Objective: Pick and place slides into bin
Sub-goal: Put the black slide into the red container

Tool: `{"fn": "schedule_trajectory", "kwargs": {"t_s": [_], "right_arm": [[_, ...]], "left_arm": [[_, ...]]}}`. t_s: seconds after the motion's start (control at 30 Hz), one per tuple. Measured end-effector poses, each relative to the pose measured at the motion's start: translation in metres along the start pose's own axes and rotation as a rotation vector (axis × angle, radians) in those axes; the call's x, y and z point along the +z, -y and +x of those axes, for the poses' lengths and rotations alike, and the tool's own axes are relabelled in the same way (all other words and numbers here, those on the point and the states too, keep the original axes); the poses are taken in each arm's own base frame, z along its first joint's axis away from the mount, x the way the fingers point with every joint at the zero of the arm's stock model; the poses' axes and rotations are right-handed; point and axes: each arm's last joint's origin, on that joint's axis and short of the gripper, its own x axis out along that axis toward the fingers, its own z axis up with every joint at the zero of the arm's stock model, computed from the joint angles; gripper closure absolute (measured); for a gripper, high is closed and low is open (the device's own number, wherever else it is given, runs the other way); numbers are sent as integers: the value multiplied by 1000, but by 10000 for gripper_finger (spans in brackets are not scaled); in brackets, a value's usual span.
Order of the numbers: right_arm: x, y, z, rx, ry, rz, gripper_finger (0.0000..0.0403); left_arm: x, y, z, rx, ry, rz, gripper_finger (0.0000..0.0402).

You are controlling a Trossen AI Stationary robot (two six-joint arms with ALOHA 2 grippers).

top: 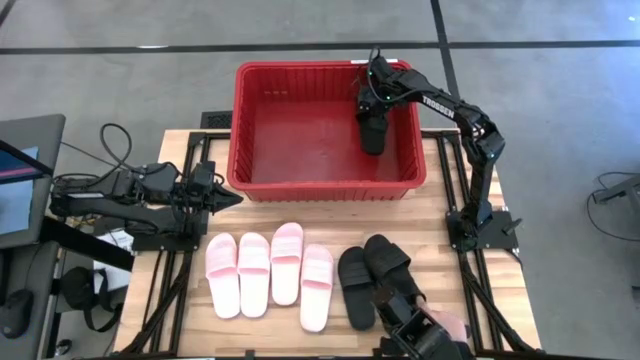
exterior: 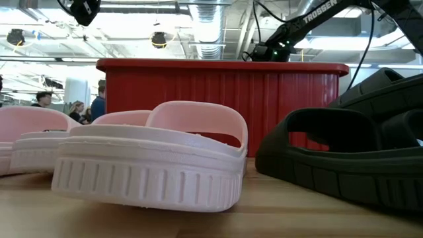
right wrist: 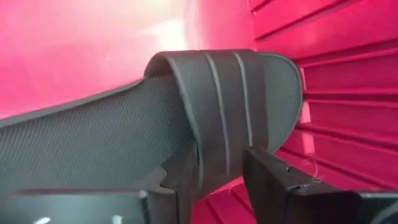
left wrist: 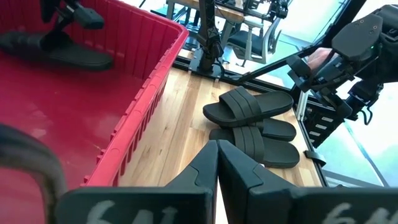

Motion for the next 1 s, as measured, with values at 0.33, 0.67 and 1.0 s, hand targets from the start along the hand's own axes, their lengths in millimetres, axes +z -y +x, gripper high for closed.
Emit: {"fn": "schedule_trajectory", "kwargs": {"t_s": [0.33,0.67,1.0], "right_arm": [[-2,-3,0,40,-9,-2,255],[-2,-5,-1,55,-21,23,245],[15,5,-61,98,28,55,244]], "left_arm": [[0,0,0,0,0,-3,401],[0,0,0,0,0,-3,401],[0,0,0,0,0,25,401]]}}
